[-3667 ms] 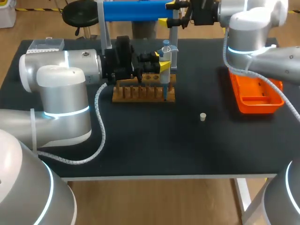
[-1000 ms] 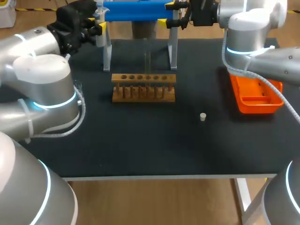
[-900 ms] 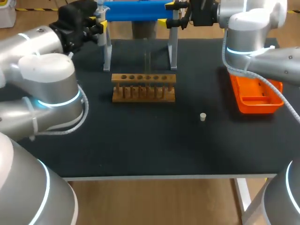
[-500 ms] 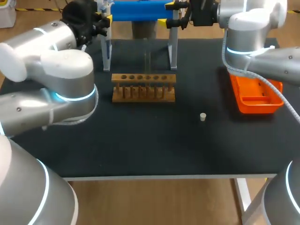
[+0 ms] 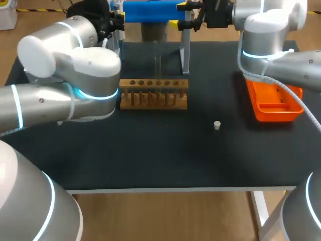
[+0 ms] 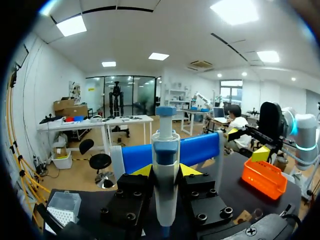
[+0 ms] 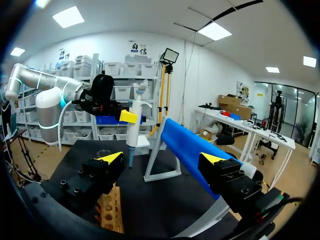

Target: Invert the test tube, pick up the pipette, mount the tip to pipette, aspirate from beaker and dispense into the tube, eject the tip, return the pipette, and cap with the stopper.

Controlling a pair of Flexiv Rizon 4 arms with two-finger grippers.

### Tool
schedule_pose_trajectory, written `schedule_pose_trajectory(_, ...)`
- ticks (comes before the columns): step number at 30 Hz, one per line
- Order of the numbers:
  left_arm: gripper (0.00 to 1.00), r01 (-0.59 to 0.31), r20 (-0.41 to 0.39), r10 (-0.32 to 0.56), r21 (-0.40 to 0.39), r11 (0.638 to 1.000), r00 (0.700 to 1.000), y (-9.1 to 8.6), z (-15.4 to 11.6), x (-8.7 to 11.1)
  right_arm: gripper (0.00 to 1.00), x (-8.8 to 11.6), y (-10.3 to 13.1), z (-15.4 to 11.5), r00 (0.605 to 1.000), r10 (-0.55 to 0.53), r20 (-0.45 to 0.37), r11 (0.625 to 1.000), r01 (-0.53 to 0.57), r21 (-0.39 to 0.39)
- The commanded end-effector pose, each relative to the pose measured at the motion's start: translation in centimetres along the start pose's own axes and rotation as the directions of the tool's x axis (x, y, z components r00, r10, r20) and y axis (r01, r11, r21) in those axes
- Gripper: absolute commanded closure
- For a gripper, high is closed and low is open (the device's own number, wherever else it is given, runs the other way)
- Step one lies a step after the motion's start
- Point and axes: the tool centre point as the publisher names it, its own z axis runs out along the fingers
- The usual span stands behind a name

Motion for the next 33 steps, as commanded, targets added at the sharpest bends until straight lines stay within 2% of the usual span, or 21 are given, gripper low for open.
schedule_pose_trajectory(1,1.0,0.004,0.096,-0.002,-0.027,1.0,0.995,-0.5,1.7,0.2,0.0,-0.1,0.0,0.1,1.0,0.0,-0.001,1.0,0.0,0.002)
schedule_pose_trajectory(20,1.0,0.029,0.188,0.0,-0.154,0.988,0.982,-0.9,4.2,-1.5,0.0,-0.1,0.0,0.1,1.0,0.0,-0.001,1.0,0.0,0.002)
schedule_pose_trajectory(33,1.0,0.047,0.217,0.0,-0.212,0.976,0.976,-0.7,5.7,-2.0,0.0,-0.1,0.0,0.1,1.0,0.0,-0.001,1.0,0.0,0.002)
